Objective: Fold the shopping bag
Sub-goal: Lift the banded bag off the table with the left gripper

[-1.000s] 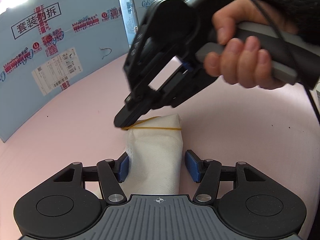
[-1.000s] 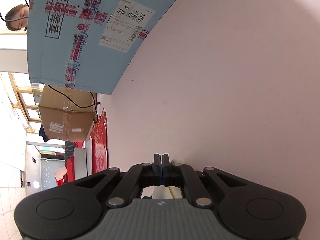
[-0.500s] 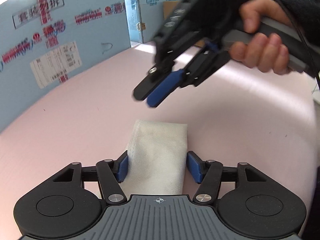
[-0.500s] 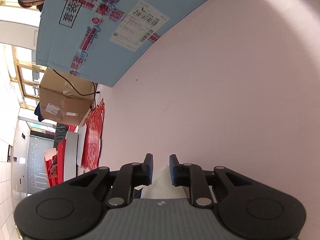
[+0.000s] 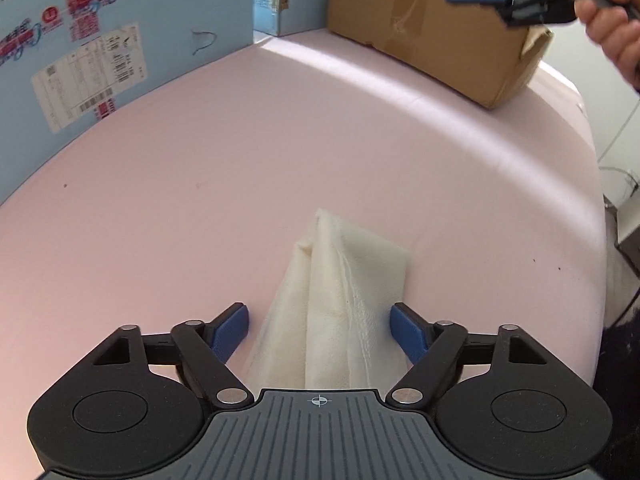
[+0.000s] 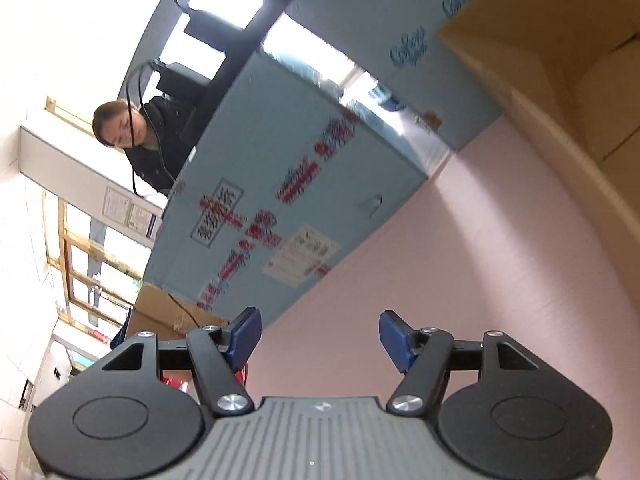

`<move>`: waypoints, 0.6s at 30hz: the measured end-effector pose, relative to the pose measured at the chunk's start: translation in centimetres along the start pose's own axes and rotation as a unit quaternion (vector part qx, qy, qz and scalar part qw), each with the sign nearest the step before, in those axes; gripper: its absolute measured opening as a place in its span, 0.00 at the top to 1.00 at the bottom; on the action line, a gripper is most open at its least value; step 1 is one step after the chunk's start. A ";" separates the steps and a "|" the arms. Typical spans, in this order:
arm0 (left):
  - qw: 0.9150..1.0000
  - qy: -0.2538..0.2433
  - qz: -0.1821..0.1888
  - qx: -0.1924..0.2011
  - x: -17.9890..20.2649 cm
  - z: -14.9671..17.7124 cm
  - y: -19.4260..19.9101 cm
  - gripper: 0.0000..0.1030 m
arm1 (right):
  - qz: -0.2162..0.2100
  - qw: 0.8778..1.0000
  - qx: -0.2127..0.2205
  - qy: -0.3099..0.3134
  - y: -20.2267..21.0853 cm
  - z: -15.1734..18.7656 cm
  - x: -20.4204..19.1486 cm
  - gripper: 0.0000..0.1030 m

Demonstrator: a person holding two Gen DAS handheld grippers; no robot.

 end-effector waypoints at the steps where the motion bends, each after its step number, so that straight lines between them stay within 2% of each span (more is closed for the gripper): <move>1: 1.000 -0.008 0.001 0.000 0.5 -0.1 0.1 0.53 | -0.008 1.000 0.021 0.000 1.3 -0.5 -0.1 0.30; 4: 1.000 -0.029 -0.003 0.002 1.6 -0.2 0.4 0.67 | -0.032 0.996 0.085 0.002 5.0 -1.9 -0.3 0.30; 8: 0.996 -0.077 -0.033 0.008 3.3 -0.5 0.9 0.71 | -0.069 0.983 0.171 0.003 10.3 -3.6 -0.6 0.27; 11: 0.995 -0.100 -0.027 0.012 4.2 -0.8 1.0 0.72 | -0.108 0.967 0.230 0.007 14.6 -3.9 -0.6 0.23; 15: 0.995 -0.097 -0.002 0.015 4.3 -1.2 0.5 0.71 | -0.088 0.955 0.283 0.023 19.0 -3.1 -0.6 0.20; 18: 0.995 -0.093 0.015 0.016 4.1 -1.9 0.1 0.71 | -0.053 0.944 0.326 0.013 22.1 -1.5 0.4 0.20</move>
Point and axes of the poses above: each gripper's, at about its wrist camera, not at the fingertips, and y roughly against the way its jaws point, x to its right, z to its underside, the point moved 2 cm from there along -y, roughly the way its jaws point, and after that the axes turned 9 degrees about -y, right-handed, at the moved point
